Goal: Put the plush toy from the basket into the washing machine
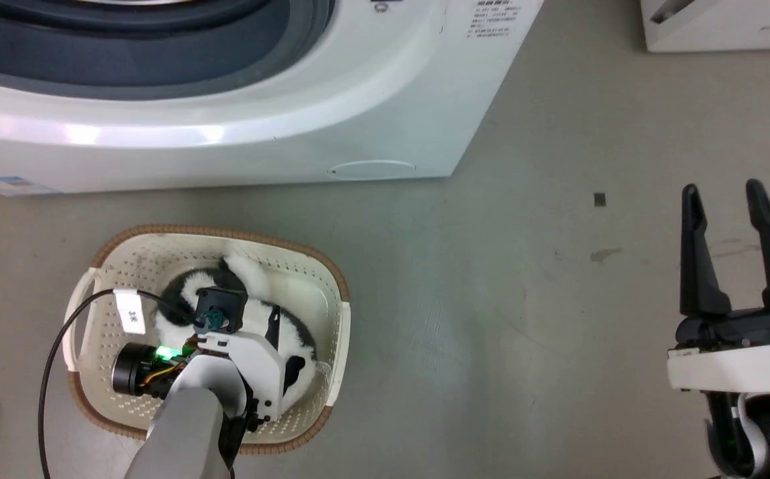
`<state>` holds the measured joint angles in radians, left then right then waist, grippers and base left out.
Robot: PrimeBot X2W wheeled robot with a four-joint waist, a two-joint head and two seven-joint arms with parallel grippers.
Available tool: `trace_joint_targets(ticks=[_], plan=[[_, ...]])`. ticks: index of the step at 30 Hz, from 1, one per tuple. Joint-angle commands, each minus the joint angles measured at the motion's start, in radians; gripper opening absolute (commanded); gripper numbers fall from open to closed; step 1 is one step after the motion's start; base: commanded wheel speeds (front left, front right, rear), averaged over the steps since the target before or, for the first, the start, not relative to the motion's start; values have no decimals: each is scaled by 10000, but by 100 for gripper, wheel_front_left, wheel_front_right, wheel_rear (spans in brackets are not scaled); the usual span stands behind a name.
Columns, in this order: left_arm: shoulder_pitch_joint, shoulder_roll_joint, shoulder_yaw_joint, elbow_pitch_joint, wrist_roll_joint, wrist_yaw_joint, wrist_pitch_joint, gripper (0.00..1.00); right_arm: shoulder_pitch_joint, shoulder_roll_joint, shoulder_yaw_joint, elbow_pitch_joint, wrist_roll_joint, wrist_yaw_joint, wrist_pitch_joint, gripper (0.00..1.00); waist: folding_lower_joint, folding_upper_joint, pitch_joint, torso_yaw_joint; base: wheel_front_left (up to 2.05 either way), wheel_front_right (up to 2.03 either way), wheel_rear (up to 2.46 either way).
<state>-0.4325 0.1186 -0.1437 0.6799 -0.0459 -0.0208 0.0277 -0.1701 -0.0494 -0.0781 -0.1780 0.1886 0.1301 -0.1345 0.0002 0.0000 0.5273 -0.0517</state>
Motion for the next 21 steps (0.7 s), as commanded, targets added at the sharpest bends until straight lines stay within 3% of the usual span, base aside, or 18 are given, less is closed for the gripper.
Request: trace_joint_targets(ticks=[1, 21], plan=[[-342, 75, -77, 280, -18, -5, 61, 100, -242, -5, -76, -162, 94, 3, -94, 100, -2, 0, 329, 9, 0, 0, 0], [-2033, 418, -752, 2234, -240, -246, 740, 100, -858, -6, -452, -1026, 267, 4, -489, 100, -2, 0, 2347, 210, 0, 0, 0]])
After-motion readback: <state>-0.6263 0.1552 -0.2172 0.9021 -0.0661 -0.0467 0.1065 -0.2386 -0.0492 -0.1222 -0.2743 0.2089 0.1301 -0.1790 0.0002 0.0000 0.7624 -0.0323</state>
